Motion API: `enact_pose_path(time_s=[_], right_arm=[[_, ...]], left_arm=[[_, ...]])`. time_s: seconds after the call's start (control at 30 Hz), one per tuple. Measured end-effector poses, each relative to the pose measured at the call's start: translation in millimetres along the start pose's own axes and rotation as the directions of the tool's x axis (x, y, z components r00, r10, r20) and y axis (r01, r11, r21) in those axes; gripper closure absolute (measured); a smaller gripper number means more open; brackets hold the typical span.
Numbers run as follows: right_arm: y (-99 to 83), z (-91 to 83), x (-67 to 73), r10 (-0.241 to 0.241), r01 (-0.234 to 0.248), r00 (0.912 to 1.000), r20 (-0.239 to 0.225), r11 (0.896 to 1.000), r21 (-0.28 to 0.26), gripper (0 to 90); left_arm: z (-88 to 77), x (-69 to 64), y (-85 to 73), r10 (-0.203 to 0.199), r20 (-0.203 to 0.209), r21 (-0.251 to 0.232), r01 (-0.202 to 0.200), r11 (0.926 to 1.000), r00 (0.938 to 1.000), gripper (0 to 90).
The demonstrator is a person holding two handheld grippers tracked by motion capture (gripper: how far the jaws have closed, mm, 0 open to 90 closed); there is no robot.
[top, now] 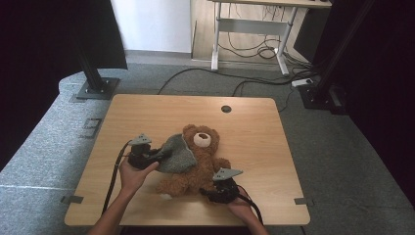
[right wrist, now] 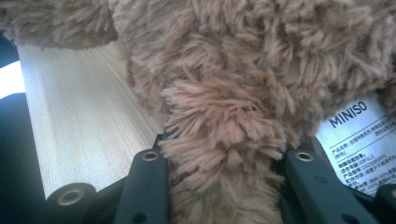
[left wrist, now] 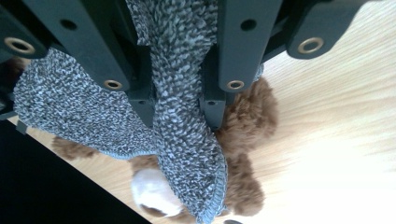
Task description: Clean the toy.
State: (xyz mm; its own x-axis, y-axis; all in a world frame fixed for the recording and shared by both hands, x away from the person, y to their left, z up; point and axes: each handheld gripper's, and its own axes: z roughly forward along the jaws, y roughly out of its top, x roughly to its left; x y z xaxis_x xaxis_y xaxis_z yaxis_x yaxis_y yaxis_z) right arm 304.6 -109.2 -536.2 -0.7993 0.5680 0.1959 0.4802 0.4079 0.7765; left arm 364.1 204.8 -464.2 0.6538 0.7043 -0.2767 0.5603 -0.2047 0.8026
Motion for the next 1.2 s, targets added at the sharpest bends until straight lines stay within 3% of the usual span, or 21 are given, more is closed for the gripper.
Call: enact_pose_path(time_s=[0.33,0.5,0.67,0.77,0.93,1.1,1.2], right_arm=[[-0.4,-0.7,-0.1,-0.001,0.001,1.0000,-0.001,1.000,0.000,64.4],[-0.1,-0.8,-0.1,-0.001,0.001,1.0000,0.000,1.000,0.000,63.2],[3.7,-6.0,2.0,-0.008,0.009,0.9999,0.011,1.000,-0.014,53.9],[7.8,-14.1,2.6,0.010,-0.010,0.9997,0.021,1.000,-0.029,45.6],[15.7,-31.5,6.7,0.029,-0.023,0.9968,0.074,0.997,-0.079,31.2],[30.9,-48.0,6.0,0.041,-0.030,0.9957,0.084,0.991,-0.129,28.6],[44.6,-48.7,2.0,0.043,-0.029,0.9943,0.097,0.989,-0.144,28.1]], left_arm=[[-8.1,21.7,-10.2,-0.045,-0.044,0.025,0.046,0.9986,0.9980,73.1],[-12.0,28.2,-14.1,-0.066,-0.037,0.024,0.067,0.9975,0.9971,73.0],[-12.3,27.8,-15.5,-0.066,-0.032,0.024,0.067,0.9975,0.9973,73.0],[-12.9,28.9,-16.5,-0.064,-0.030,0.027,0.065,0.9975,0.9975,73.0],[-12.3,30.6,-18.9,-0.078,-0.025,0.028,0.079,0.9965,0.9967,72.8],[-11.9,29.3,-17.6,-0.074,-0.014,0.028,0.075,0.9968,0.9971,72.8],[-12.6,28.2,-16.1,-0.072,-0.014,0.026,0.073,0.9970,0.9973,72.8]])
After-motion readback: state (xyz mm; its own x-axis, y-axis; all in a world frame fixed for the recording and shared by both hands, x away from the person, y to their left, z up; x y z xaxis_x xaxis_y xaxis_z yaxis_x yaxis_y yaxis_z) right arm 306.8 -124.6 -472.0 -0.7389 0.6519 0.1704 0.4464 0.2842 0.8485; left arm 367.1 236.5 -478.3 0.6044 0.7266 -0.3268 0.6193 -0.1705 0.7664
